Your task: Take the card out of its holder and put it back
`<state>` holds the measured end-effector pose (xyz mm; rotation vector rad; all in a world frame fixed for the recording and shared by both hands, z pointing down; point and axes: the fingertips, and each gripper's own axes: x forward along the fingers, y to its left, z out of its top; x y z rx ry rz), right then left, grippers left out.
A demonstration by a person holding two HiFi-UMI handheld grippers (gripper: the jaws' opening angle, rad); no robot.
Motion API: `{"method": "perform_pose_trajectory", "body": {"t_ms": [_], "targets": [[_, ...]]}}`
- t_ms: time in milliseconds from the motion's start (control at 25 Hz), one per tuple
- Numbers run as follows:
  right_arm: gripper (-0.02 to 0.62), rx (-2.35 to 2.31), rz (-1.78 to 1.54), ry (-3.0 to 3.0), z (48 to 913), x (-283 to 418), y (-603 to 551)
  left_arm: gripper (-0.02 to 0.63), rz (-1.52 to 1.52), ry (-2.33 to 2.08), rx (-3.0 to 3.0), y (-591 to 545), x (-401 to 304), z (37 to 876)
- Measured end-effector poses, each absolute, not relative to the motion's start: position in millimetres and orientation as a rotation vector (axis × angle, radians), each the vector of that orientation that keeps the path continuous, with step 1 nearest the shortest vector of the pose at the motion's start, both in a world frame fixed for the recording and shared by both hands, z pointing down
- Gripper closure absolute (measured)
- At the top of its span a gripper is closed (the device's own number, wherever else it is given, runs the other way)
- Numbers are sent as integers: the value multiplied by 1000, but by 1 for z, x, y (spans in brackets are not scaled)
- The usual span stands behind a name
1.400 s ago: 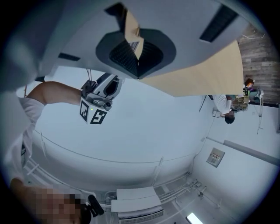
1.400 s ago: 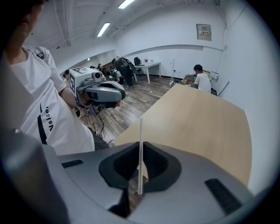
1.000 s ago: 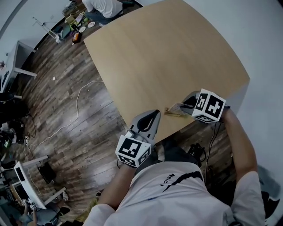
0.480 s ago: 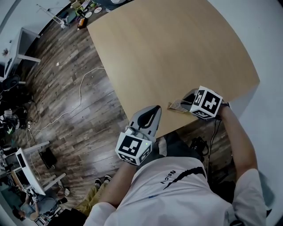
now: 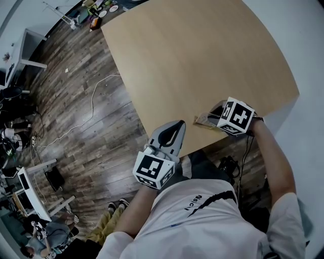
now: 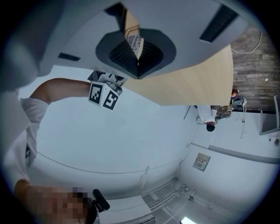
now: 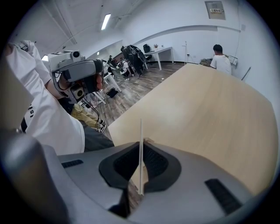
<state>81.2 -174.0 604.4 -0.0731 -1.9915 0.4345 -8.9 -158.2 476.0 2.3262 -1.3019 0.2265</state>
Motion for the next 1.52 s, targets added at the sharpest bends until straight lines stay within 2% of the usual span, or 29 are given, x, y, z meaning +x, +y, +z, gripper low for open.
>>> {"method": "perform_pose_trajectory", "body": {"t_ms": [760,1520], "targets": [[569,-46,349,-1925,605,76,-167,594,217,-1295,2335,-155,-14,473],[568,-26,374,-1922,645,72,-150,594,227,-1294,2336,-150,-14,475]]}}
